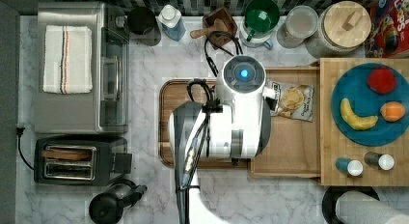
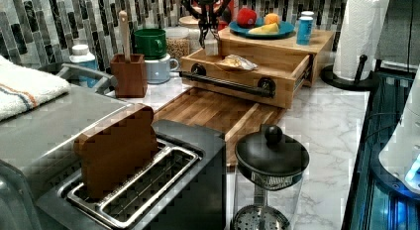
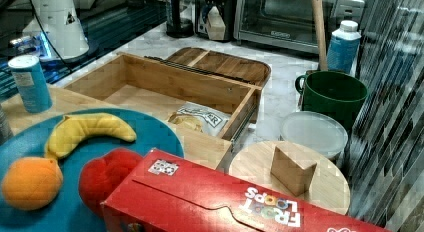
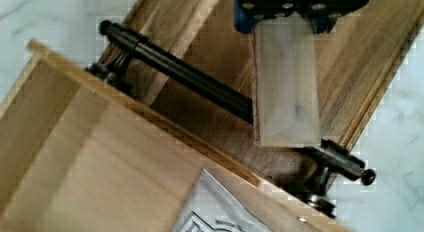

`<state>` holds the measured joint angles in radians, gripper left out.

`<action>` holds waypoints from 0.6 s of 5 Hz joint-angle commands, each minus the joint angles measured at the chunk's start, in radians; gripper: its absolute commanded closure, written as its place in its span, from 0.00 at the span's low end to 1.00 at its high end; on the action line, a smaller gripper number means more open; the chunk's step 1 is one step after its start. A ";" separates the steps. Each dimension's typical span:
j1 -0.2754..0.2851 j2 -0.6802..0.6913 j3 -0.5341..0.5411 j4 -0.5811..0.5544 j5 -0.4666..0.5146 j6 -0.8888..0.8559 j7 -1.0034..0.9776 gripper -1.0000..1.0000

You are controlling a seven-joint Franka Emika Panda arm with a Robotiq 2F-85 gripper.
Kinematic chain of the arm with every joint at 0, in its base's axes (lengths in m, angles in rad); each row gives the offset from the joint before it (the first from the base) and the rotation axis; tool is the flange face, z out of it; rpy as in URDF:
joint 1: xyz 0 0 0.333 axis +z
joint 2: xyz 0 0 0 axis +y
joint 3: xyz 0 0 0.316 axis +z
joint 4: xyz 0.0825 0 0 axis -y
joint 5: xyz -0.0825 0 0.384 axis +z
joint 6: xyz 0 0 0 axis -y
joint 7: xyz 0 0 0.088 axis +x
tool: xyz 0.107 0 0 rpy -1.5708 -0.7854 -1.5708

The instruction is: Place the butter on the board.

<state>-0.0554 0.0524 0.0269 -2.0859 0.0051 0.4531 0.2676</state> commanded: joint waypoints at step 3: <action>0.047 -0.156 0.230 -0.208 0.000 0.167 0.586 1.00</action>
<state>-0.0363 -0.0671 0.2275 -2.3223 -0.0085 0.5767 0.7539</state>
